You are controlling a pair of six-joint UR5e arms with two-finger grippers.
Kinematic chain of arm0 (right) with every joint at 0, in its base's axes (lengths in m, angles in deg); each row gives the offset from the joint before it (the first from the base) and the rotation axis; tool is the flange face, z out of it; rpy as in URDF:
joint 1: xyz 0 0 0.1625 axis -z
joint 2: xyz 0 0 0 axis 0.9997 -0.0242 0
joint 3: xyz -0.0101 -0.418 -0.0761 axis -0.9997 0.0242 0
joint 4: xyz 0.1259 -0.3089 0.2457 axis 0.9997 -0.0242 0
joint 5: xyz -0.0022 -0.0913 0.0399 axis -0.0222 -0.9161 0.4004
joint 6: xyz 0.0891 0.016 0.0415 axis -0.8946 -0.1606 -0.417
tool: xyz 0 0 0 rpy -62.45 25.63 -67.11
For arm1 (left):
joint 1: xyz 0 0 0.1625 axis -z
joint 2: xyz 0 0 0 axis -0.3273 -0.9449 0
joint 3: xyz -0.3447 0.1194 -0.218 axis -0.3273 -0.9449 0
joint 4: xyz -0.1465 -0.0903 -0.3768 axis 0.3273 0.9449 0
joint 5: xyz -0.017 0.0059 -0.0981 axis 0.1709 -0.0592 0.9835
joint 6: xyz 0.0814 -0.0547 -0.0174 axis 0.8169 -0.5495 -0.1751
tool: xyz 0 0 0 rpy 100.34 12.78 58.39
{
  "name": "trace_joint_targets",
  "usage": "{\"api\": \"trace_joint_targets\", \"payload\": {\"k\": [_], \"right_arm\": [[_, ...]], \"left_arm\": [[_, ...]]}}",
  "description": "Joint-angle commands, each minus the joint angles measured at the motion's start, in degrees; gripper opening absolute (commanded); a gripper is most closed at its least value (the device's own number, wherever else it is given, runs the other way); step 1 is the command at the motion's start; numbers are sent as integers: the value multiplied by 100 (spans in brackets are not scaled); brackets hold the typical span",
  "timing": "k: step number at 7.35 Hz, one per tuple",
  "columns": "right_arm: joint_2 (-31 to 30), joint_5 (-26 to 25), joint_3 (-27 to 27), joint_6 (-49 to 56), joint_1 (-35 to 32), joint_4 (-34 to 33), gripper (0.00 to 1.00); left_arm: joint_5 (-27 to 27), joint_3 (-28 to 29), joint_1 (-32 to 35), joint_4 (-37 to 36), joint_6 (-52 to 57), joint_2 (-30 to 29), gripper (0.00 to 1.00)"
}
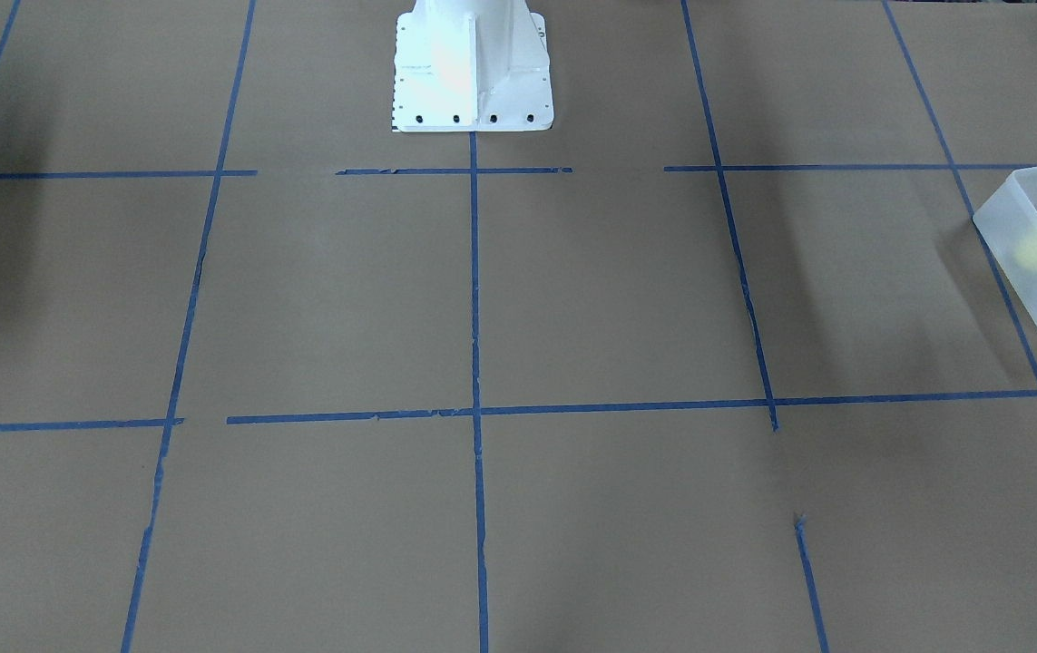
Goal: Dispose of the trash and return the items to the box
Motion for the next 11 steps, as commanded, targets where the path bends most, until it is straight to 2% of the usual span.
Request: {"api": "trace_joint_targets", "payload": {"k": [1,4,11], "right_arm": [[-30,-285,-35,48,23,9,100],[-4,-302,280,39,102,26,100],[-4,-293,343,39,102,44,100]], "left_arm": [[-4,-51,17,4,4,33,100],[5,-33,0,21,-5,24,100],[13,-59,0,39,-5,15,100]]}}
